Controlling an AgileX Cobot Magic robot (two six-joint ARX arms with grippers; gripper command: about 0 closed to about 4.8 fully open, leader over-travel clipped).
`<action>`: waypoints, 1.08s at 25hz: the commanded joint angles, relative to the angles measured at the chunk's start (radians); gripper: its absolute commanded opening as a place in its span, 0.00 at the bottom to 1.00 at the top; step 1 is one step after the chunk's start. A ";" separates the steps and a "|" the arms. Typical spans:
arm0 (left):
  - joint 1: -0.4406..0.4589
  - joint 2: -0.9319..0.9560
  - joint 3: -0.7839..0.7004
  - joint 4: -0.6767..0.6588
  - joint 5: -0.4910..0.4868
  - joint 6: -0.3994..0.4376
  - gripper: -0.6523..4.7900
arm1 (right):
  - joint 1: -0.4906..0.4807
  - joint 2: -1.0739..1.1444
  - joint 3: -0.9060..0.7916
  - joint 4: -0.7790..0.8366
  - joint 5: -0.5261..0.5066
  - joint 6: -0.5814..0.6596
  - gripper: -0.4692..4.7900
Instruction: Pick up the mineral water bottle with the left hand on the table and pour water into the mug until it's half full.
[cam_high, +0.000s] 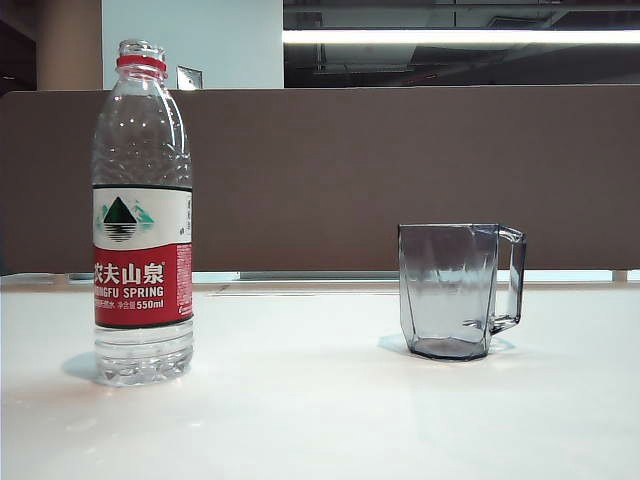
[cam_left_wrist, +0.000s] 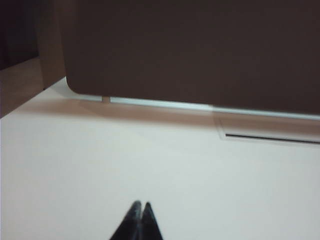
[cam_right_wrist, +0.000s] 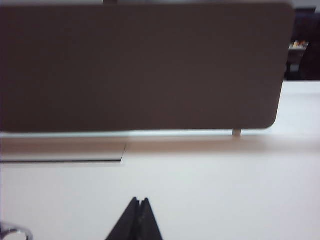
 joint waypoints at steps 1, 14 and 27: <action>-0.009 0.043 0.046 0.022 0.021 -0.020 0.11 | 0.000 0.037 0.064 -0.010 0.011 0.005 0.09; -0.348 0.505 0.384 0.089 0.030 0.014 0.11 | 0.126 0.313 0.333 -0.044 -0.075 0.004 0.09; -0.355 0.514 0.420 0.007 0.234 0.014 0.13 | 0.444 0.424 0.465 -0.349 -0.037 0.015 0.09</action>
